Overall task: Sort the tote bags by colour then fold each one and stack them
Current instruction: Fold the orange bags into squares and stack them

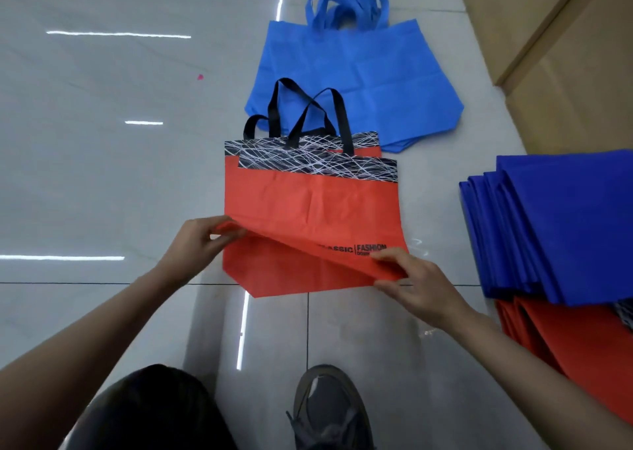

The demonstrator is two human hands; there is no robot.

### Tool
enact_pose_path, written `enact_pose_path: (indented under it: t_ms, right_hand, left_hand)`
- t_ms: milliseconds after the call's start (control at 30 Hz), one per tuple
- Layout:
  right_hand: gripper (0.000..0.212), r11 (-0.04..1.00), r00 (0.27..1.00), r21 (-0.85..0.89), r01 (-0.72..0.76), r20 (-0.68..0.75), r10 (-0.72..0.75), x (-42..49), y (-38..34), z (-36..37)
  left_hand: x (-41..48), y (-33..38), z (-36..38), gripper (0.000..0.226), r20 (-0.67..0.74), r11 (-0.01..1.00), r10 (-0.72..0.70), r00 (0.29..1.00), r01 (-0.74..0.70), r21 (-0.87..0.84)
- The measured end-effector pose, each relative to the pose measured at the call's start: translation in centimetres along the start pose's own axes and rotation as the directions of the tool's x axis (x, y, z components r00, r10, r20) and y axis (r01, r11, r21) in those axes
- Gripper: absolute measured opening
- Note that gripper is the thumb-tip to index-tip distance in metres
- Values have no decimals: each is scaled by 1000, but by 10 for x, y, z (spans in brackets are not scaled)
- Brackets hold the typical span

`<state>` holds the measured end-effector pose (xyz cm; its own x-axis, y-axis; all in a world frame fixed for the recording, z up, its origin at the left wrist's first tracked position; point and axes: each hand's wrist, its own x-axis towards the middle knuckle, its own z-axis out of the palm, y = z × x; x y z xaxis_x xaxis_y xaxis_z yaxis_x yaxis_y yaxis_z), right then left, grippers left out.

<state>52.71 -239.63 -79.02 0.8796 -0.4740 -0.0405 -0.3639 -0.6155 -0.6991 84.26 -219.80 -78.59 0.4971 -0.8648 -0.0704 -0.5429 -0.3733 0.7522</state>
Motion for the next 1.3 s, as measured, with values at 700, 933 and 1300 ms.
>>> enact_pose_path:
  t_ms: [700,933,1300]
  right_hand:
    - [33,552,396,197,-810,-512,763,123,35,24]
    - [49,573,504,-160,-804,-694,514,136,25,50]
    - [56,839,998,-542,-47,0,56,183,-3,108]
  left_hand:
    - [67,-13,42,39,-320,839,-461,828,524,147]
    - [87,0,82,65,-115,828,81,990,-3,560]
    - [67,-10,110,53,-120,798,-65,991,124,589]
